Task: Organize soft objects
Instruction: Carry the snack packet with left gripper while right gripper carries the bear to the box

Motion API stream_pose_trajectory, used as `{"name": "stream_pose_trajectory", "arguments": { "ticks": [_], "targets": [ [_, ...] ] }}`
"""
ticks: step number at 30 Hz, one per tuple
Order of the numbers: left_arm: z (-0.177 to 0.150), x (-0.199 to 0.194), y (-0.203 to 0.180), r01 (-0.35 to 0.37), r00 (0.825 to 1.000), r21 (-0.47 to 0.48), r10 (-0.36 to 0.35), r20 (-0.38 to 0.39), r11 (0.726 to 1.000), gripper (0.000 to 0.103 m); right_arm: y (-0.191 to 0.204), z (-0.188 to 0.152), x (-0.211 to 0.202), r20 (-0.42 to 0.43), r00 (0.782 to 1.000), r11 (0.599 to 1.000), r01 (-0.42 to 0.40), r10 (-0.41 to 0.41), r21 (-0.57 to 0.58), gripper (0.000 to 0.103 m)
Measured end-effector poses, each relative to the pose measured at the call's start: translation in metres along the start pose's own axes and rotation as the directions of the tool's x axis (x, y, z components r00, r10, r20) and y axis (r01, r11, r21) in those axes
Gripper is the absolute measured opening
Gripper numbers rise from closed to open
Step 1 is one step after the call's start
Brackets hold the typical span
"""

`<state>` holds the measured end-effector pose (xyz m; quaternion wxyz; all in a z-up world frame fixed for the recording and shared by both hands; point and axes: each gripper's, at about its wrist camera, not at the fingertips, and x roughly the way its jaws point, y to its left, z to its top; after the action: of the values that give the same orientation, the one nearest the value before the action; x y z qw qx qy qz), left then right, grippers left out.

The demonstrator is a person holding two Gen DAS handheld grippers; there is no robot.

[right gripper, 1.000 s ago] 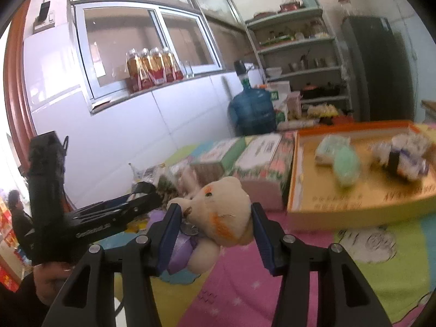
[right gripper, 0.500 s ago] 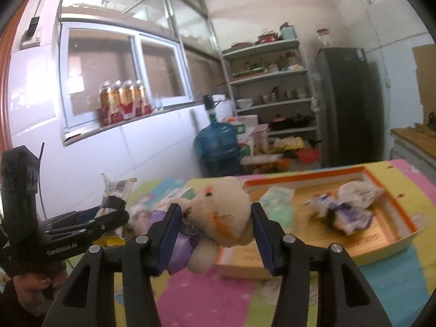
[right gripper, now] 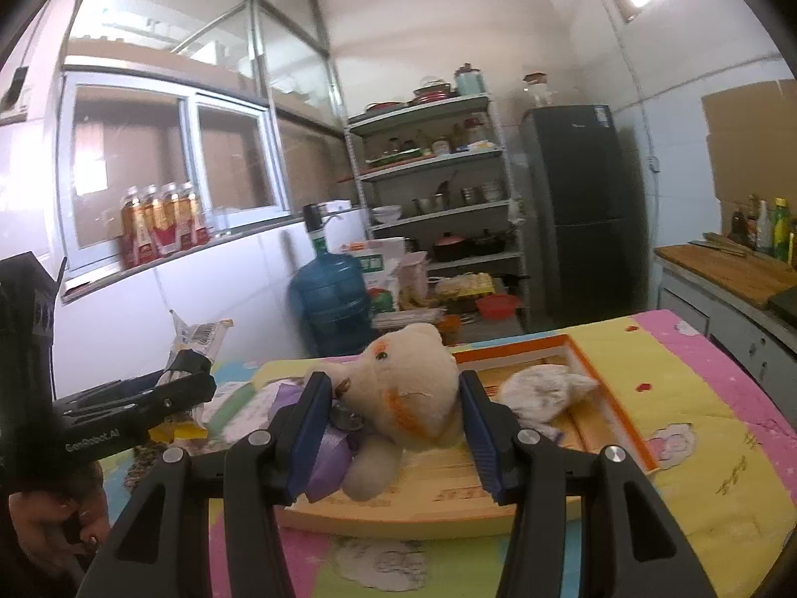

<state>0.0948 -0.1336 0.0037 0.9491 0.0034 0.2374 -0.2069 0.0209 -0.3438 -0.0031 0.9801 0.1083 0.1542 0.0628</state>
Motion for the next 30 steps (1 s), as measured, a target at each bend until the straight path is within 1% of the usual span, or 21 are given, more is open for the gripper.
{"name": "stream_pose_trajectory", "arguments": {
  "ticks": [8,12,16,21,25,30],
  "targets": [
    [0.005,0.036,-0.026,0.038,0.999,-0.007,-0.038,-0.023,0.999,0.057,-0.037,0.006,0.012,-0.007,1.000,1.000,0.027,-0.027,0.012,0.052],
    [0.003,0.053,-0.039,0.075,0.996,-0.013,-0.076,-0.038,0.997,0.057,-0.052,0.007,0.021,-0.017,0.998,0.998,0.059,-0.059,0.029,0.052],
    [-0.002,0.070,-0.056,0.107,0.992,0.006,-0.106,-0.069,0.994,0.057,-0.071,0.004,0.034,-0.078,0.990,0.992,0.122,-0.118,0.045,0.052],
    [-0.009,0.088,-0.075,0.141,0.985,0.023,-0.138,-0.107,0.990,0.056,-0.087,-0.001,0.044,-0.123,0.983,0.988,0.144,-0.135,0.062,0.052],
    [-0.015,0.104,-0.086,0.171,0.975,0.035,-0.164,-0.148,0.985,0.056,-0.097,-0.006,0.049,-0.149,0.976,0.984,0.168,-0.159,0.053,0.052],
    [-0.020,0.119,-0.093,0.177,0.970,0.047,-0.166,-0.180,0.983,0.056,-0.108,-0.012,0.056,-0.182,0.968,0.981,0.186,-0.173,0.056,0.052]
  ]
}}
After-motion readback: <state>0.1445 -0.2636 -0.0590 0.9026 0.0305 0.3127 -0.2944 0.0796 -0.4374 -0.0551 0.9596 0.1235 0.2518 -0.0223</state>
